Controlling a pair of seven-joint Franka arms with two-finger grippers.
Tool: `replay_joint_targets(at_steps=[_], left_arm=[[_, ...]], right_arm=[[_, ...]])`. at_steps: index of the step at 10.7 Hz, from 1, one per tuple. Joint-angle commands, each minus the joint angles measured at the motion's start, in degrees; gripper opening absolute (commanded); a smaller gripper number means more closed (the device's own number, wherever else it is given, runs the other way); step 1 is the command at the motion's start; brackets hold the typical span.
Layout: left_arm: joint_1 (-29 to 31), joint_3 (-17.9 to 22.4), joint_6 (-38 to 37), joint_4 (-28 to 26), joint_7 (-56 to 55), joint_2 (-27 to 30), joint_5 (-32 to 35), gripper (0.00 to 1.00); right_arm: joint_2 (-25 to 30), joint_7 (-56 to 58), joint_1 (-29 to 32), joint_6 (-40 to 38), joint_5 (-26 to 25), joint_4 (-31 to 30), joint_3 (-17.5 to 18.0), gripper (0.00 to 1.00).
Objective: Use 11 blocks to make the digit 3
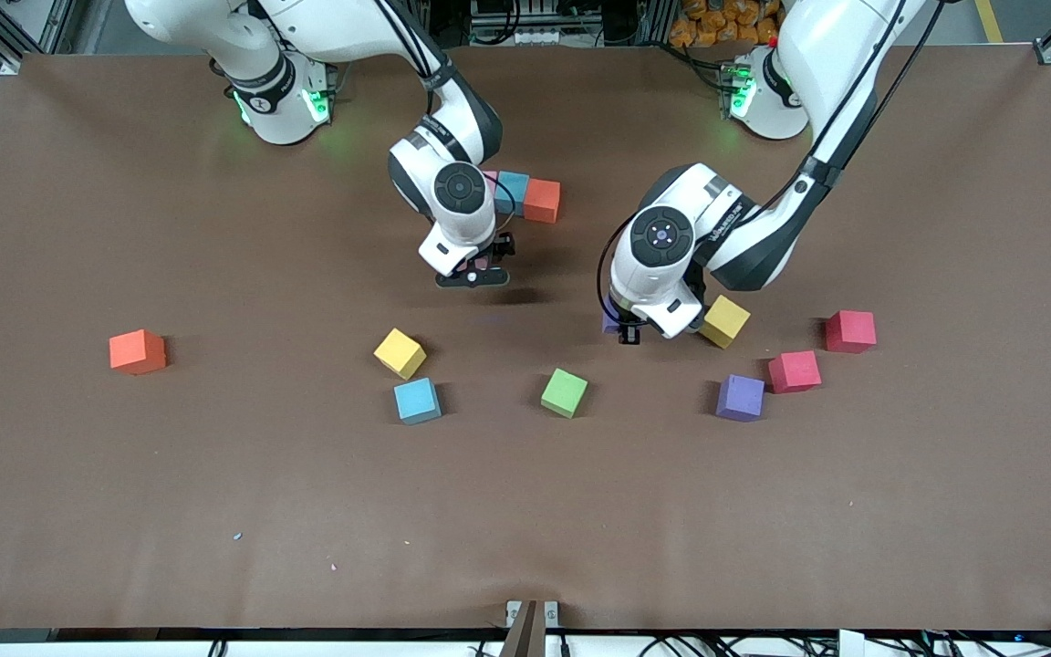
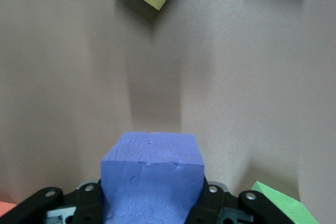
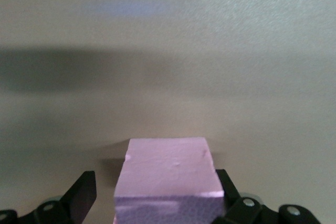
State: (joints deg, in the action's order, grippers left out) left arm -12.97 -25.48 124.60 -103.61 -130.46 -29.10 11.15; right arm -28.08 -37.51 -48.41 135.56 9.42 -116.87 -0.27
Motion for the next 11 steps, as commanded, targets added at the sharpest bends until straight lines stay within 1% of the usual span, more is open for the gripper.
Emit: replay_joint_targets(at_steps=[1,9,11], left_arm=[[-0.83,-0.10,-0.77,-1.50,-1.20,1.77,-0.70,0.00],[-1.97,-0.10,0.28,-1.94,-3.31,1.16,-0.69,0.00],[-2.15,-0.10,0.64,-2.03,-3.84,1.16,-0.61,0.00]], right_arm=[[0.57,-0.55,0.60,0.23,1.22,-0.46,1.06,1.00],[0.57,-0.46,0.51,0.58,1.22,-0.46,1.15,1.00],[1.44,-0.20,0.60,-0.11,1.22,-0.38,1.15,1.00]])
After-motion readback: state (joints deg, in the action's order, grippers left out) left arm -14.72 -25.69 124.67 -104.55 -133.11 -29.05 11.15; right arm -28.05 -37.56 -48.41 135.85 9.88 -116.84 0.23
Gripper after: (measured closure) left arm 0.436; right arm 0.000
